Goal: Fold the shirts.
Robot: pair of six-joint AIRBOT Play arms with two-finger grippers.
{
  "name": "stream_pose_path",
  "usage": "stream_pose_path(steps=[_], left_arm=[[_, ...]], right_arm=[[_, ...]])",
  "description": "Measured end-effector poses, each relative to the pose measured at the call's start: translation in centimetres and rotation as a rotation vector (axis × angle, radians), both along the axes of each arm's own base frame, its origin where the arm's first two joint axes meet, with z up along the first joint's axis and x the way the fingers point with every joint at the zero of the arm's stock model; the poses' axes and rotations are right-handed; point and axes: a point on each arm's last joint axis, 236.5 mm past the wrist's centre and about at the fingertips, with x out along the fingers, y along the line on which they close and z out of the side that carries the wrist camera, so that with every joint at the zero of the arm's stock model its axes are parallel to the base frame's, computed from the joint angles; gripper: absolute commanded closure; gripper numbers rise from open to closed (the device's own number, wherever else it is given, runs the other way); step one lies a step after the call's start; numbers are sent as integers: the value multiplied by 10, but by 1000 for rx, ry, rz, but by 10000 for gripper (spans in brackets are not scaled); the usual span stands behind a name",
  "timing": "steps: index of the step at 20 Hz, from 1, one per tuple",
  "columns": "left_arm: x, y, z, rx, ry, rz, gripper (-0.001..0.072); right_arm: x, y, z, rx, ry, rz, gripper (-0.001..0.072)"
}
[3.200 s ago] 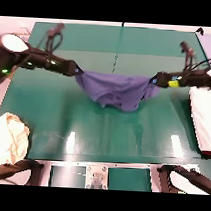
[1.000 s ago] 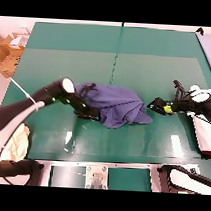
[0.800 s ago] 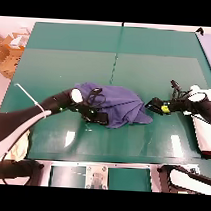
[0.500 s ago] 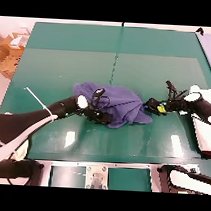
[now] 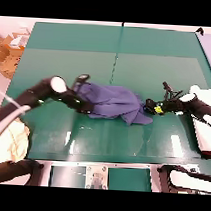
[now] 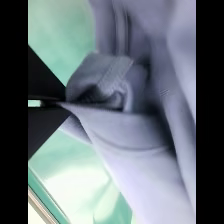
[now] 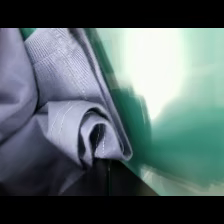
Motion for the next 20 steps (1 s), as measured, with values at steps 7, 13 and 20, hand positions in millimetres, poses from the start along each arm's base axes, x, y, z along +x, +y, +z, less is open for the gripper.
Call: stream_pose_path(steps=[7, 13, 20], left_arm=[[8, 132, 11, 186, 43, 129, 683], [15, 200, 9, 264, 44, 243, 682], [33, 198, 15, 194, -23, 276, 682]], right_arm=[[39, -17, 16, 5, -104, -72, 696], [67, -34, 53, 30, -173, -90, 391], [18, 54, 26, 85, -46, 139, 379]])
